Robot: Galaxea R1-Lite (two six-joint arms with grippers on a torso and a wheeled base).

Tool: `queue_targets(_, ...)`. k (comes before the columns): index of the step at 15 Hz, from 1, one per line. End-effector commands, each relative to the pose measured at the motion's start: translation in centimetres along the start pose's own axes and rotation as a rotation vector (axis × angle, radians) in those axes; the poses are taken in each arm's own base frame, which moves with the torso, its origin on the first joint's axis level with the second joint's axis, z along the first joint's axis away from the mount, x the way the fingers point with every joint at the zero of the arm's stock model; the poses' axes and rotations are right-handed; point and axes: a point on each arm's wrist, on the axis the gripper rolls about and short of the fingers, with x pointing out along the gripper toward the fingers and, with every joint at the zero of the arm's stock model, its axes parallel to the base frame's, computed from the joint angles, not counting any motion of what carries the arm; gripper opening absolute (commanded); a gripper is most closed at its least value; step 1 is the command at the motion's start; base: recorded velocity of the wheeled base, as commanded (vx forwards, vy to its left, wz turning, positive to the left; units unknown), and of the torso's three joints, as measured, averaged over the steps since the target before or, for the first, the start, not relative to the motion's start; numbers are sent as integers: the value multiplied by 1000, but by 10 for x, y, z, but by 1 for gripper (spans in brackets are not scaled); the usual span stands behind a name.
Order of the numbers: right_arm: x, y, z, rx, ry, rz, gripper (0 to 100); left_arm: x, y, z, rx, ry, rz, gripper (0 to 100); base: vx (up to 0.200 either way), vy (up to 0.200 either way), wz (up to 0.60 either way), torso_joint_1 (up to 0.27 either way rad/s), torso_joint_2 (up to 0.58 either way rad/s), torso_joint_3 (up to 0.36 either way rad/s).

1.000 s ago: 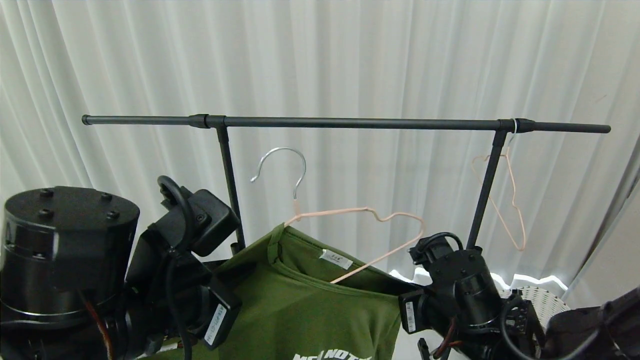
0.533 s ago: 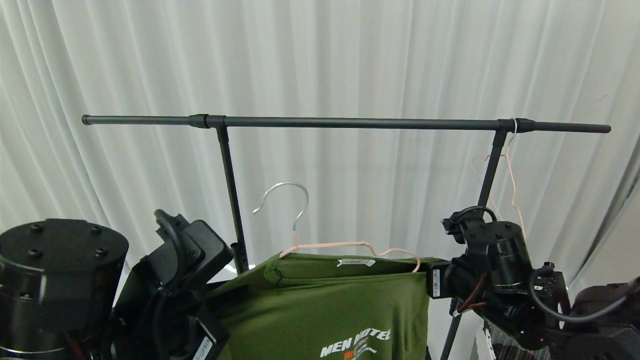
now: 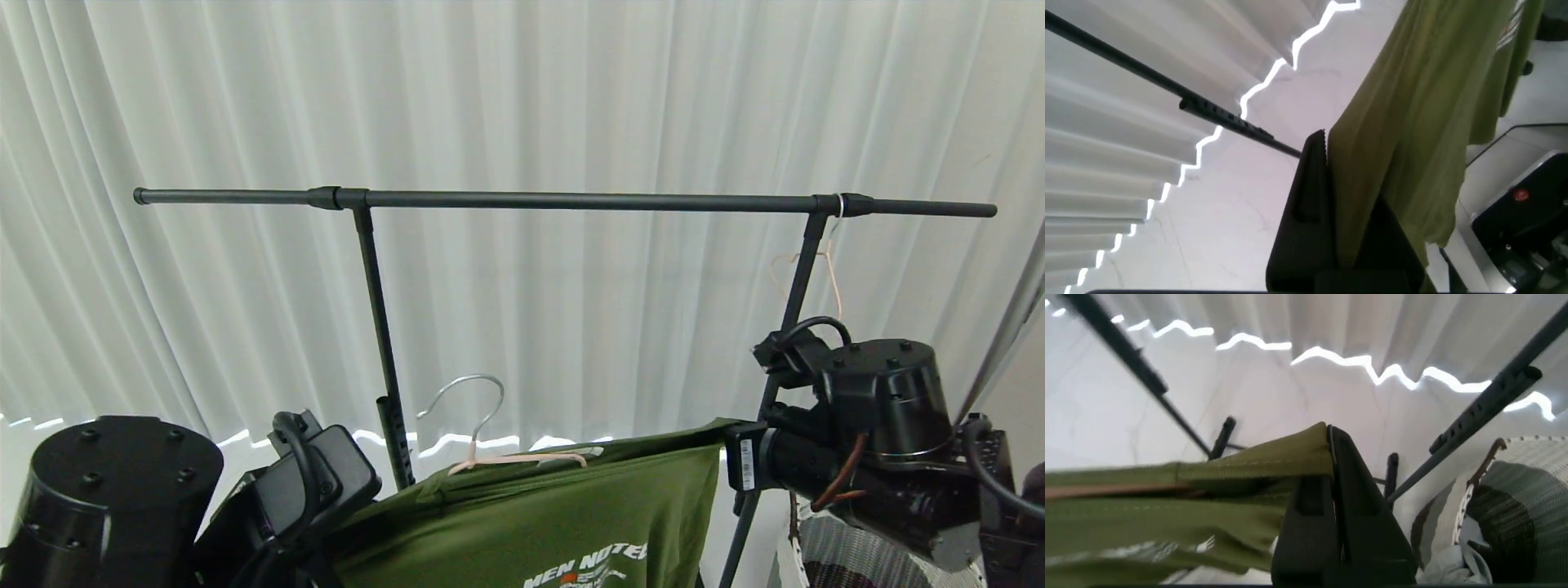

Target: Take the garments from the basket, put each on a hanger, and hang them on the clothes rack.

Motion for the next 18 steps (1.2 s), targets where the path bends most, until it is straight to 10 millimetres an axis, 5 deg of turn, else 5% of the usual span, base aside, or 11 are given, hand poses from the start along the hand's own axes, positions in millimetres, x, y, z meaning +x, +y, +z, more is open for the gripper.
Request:
queue_targets(1, -35, -1, 12, -11, -46, 82, 0, 2, 0, 0, 0, 9, 0, 0, 0, 0, 0, 0, 0, 0)
queue_targets(2, -38, 0, 12, -14, -42, 90, 0, 2, 0, 0, 1, 7, -2, 0, 0, 0, 0, 0, 0, 0)
queue_targets(3, -48, 5, 9, -33, -30, 125, 100, 2, 0, 1, -12, -7, -2, 0, 0, 0, 0, 0, 0, 0)
queue_targets(11, -66, 21, 8, -159, -44, 295, 100, 1, -1, 1, -31, -41, 1, 0, 0, 0, 0, 0, 0, 0)
queue_targets(18, -78, 26, 12, -484, -7, 622, 100, 2, -11, 0, 19, -216, -164, 0, 0, 0, 0, 0, 0, 0)
